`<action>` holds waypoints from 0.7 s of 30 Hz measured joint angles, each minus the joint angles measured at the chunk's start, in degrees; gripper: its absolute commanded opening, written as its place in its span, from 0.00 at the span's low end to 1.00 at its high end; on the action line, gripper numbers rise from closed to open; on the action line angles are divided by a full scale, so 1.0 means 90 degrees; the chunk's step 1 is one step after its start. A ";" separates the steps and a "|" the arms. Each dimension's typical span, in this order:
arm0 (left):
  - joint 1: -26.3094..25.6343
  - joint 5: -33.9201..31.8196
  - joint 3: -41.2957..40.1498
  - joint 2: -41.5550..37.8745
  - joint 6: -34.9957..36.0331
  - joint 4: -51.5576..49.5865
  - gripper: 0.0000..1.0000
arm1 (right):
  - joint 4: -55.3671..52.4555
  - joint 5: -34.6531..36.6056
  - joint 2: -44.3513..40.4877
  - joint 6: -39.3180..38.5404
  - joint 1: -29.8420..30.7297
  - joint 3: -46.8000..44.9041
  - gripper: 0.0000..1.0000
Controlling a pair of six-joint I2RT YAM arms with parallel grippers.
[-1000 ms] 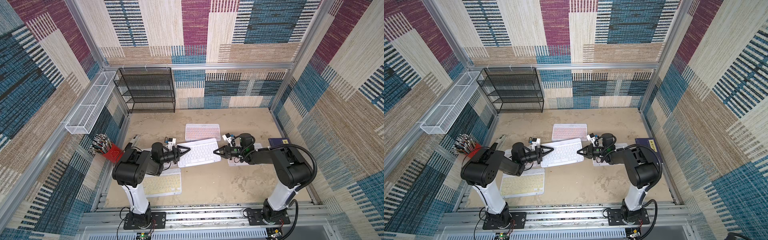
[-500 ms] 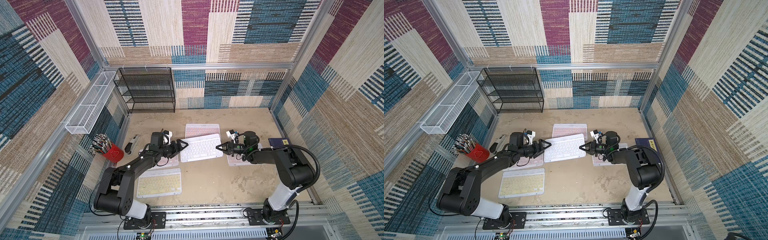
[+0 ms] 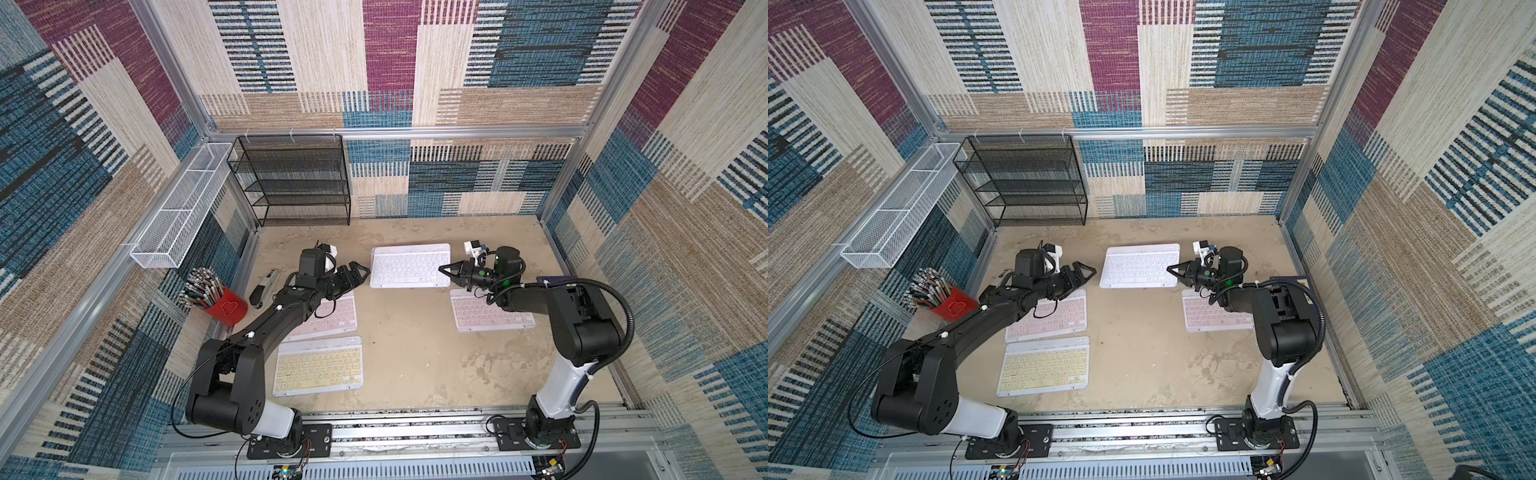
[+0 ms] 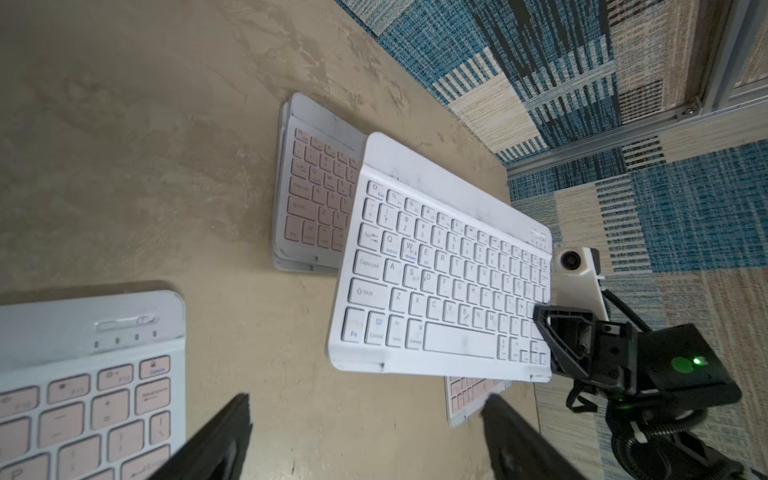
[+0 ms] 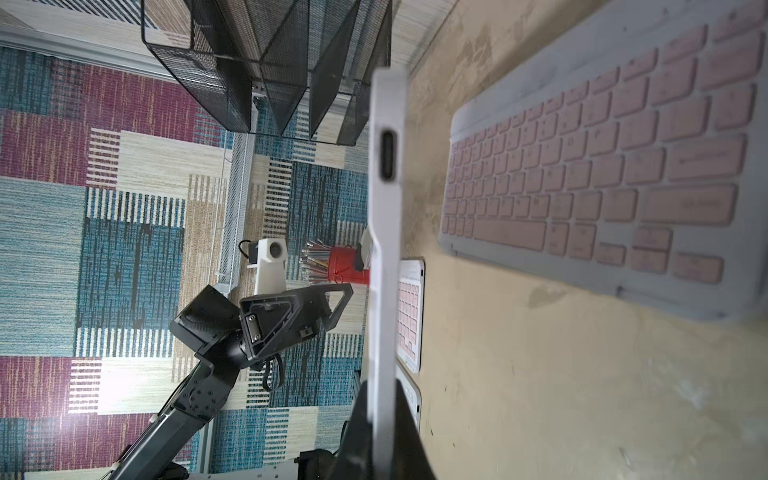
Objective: Stack the numeric keypads
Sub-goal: Place the numeric keypad at the numeric keypad.
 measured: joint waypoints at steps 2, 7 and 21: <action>0.0002 -0.0034 0.0182 0.0131 0.0117 -0.0119 0.86 | -0.0131 0.0036 0.0233 -0.0019 -0.0002 0.0374 0.00; 0.0010 -0.0029 0.0131 0.0223 0.0153 -0.0192 0.85 | -0.0726 0.0046 0.0724 -0.0277 -0.0022 0.1124 0.00; 0.0010 0.0216 -0.0036 0.0282 0.0206 -0.0163 0.84 | -0.1093 0.0056 0.1591 -0.0418 -0.0044 0.1940 0.00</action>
